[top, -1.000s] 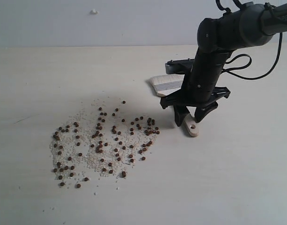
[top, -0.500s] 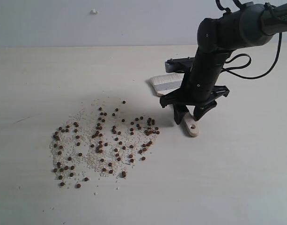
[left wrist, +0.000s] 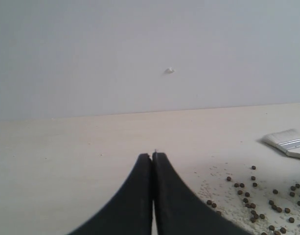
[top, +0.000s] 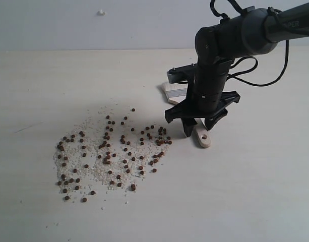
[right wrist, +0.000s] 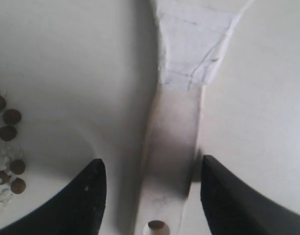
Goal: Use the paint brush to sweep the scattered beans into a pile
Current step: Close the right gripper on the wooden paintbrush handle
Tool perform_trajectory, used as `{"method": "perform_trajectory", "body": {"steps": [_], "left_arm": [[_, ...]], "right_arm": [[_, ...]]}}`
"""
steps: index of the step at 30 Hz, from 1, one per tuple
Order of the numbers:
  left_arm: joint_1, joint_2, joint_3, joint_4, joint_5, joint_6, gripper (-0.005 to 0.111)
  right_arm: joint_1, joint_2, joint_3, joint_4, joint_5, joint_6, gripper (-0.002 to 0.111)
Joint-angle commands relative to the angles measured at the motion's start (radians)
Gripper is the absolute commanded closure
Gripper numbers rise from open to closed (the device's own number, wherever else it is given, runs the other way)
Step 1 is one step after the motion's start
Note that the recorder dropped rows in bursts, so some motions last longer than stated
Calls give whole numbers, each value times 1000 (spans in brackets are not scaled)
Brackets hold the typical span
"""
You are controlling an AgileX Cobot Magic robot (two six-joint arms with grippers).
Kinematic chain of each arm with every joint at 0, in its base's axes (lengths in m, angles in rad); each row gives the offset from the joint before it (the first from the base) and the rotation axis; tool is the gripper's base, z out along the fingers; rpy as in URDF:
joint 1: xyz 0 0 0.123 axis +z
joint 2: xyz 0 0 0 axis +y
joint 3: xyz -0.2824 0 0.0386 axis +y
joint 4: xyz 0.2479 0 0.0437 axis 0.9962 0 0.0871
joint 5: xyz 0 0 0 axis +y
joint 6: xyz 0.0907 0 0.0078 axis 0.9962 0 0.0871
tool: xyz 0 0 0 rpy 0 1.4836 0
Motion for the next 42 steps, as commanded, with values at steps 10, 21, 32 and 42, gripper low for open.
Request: {"method": "perform_trajectory", "body": {"steps": [10, 21, 32, 42], "left_arm": [[-6, -6, 3, -4, -1, -3, 107], [-6, -6, 3, -4, -1, -3, 107], [-6, -6, 3, -4, -1, -3, 107], [-6, -6, 3, -4, -1, -3, 107]], "right_arm": [[1, -4, -10, -10, -5, 84, 55], [1, 37, -10, 8, -5, 84, 55], [1, 37, -10, 6, 0, 84, 108], [1, -19, -10, -76, -5, 84, 108]]}}
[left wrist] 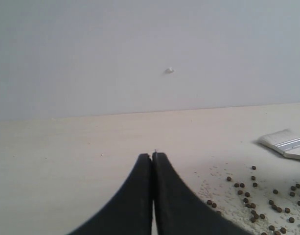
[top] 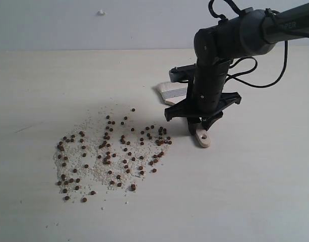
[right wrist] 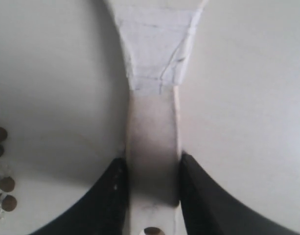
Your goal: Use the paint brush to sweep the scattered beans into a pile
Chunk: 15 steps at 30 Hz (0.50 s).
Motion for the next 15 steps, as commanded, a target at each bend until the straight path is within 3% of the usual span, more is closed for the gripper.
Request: {"method": "perform_trajectory", "body": {"steps": [1, 15], "left_arm": [[-6, -6, 3, -4, -1, -3, 107], [-6, -6, 3, -20, -14, -18, 107]], "right_arm": [[1, -47, 2, -58, -10, 0, 108], [1, -228, 2, -127, -4, -62, 108]]}}
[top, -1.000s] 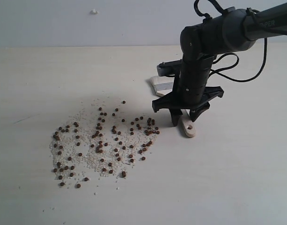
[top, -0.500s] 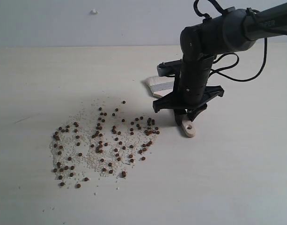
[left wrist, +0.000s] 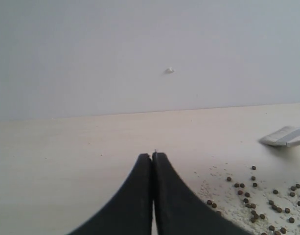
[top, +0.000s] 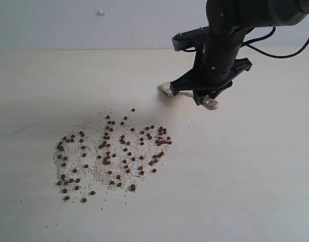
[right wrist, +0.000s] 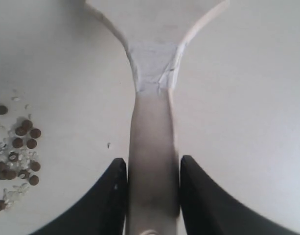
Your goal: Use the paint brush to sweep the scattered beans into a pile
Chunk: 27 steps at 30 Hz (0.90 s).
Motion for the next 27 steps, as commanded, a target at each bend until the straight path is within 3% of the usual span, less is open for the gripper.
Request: {"method": "perform_trajectory", "body": {"steps": [1, 3, 5, 10, 13, 14, 15, 17, 20, 22, 25, 27], "left_arm": [[-6, -6, 3, -71, -15, -59, 107], [-6, -6, 3, -144, -51, -100, 107], [-6, -6, 3, -199, -186, -112, 107], [-8, -4, 3, -149, -423, -177, 107], [-8, 25, 0, 103, -489, -365, 107], [-8, 50, -14, 231, -513, -436, 107], [-8, 109, -33, 470, -573, -558, 107], [-8, 244, -67, 672, -693, -628, 107], [-6, 418, -122, 697, -774, -608, 107], [-6, 581, -199, 666, -828, -483, 107], [-8, 756, -294, 768, -838, -449, 105], [-8, 986, -395, 927, -887, -461, 90]], "right_arm": [[1, -62, 2, -41, -4, -25, 108], [1, -78, 2, -69, 3, -25, 108], [1, -90, 2, -83, 11, -25, 108], [1, -93, 2, -129, 23, -25, 108], [1, -93, 2, -146, 23, -27, 108], [1, -93, -7, -157, 23, -29, 108], [1, -93, -21, -164, 34, -29, 108], [1, -93, -53, -146, 57, -29, 108], [1, -93, -77, -114, 69, -54, 108], [1, -93, -80, -105, 69, -63, 108], [1, -93, -80, -105, 64, -75, 108], [1, -93, -80, -99, 61, -75, 108]]}}
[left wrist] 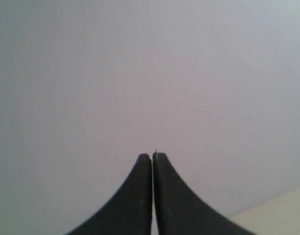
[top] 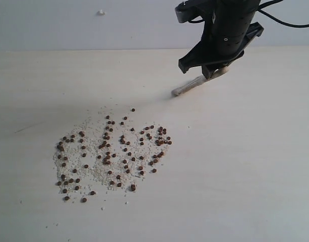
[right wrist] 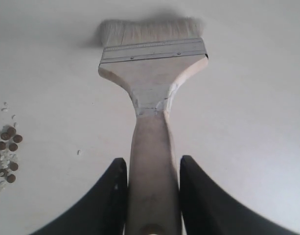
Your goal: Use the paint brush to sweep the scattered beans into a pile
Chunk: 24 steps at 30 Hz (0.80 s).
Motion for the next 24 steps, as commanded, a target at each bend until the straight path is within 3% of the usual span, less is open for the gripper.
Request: {"method": "perform_trajectory", "body": {"steps": [1, 3, 5, 10, 13, 19, 24], "left_arm": [[-5, 373, -169, 260, -124, -8, 73], [-5, 626, -271, 363, -259, 1, 32], [-7, 826, -369, 460, -342, 1, 4], [-78, 1147, -529, 488, -458, 21, 2], [-183, 1347, -673, 484, -456, 71, 2], [-333, 1559, -876, 326, -422, 154, 2], [-415, 1627, -999, 307, -336, 131, 2]], "right_arm": [[1, -13, -11, 12, -7, -13, 108], [1, -13, -11, 12, -7, -13, 108], [1, -13, -11, 11, -7, -15, 108], [1, -13, -36, 16, -5, -15, 108], [1, -13, -42, 36, -6, -15, 108], [1, -13, -42, 38, -6, -17, 108], [1, -13, -42, 40, -20, -16, 108]]}}
